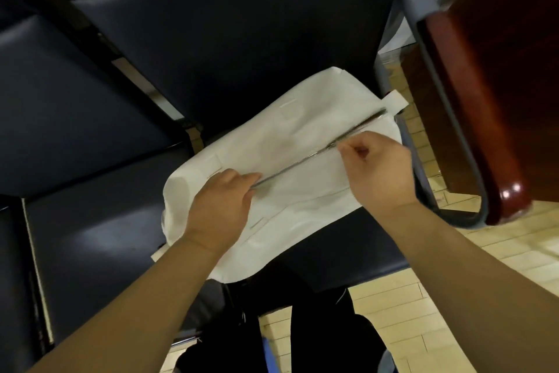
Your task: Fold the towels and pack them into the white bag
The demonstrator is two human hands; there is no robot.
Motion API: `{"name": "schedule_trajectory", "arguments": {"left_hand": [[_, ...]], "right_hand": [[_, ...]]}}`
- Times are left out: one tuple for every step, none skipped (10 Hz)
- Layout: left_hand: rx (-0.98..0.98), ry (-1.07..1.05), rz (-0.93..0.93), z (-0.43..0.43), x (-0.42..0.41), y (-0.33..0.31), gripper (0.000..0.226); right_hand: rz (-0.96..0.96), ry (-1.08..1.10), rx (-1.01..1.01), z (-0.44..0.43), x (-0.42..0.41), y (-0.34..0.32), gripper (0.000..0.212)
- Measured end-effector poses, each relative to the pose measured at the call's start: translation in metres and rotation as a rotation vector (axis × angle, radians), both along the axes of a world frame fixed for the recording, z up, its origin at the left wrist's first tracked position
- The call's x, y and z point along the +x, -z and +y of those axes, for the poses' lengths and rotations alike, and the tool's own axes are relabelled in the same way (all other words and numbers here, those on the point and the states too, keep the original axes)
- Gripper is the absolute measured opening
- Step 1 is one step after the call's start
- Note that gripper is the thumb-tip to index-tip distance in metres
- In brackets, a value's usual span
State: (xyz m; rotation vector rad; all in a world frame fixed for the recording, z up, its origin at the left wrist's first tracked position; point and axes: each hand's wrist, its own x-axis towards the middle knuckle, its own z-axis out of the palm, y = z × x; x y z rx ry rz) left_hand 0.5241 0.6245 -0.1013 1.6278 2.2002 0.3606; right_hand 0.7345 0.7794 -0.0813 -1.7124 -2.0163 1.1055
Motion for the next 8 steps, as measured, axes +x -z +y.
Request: {"name": "schedule_trajectory", "arguments": {"left_hand": [[0.001, -0.007, -0.006, 0.018, 0.016, -0.009, 0.038], [0.052, 0.015, -0.049, 0.062, 0.043, -0.004, 0.043], [0.024, 0.042, -0.08, 0.086, 0.054, 0.001, 0.044], [0.0, 0.06, -0.12, 0.074, 0.049, 0.001, 0.045], [-0.039, 0.049, -0.117, 0.071, 0.043, -0.002, 0.031], [-0.121, 0.031, -0.115, 0.077, 0.045, -0.007, 0.028], [-0.203, -0.016, -0.121, 0.082, 0.044, -0.029, 0.034], [-0.254, -0.045, -0.061, 0.08, 0.033, -0.057, 0.046]], "right_hand": [[0.001, -0.002, 0.029, 0.017, 0.01, -0.002, 0.015], [0.007, -0.043, 0.03, 0.02, 0.014, 0.001, 0.015], [0.002, -0.042, 0.098, 0.032, 0.025, 0.0, 0.014], [-0.044, 0.051, 0.144, 0.062, 0.044, -0.003, 0.012], [-0.102, 0.047, 0.154, 0.08, 0.054, -0.001, 0.014], [-0.107, 0.019, 0.13, 0.082, 0.052, -0.006, 0.015], [-0.188, -0.054, 0.143, 0.081, 0.047, -0.022, 0.017], [-0.23, -0.176, 0.154, 0.081, 0.036, -0.048, 0.033]]}}
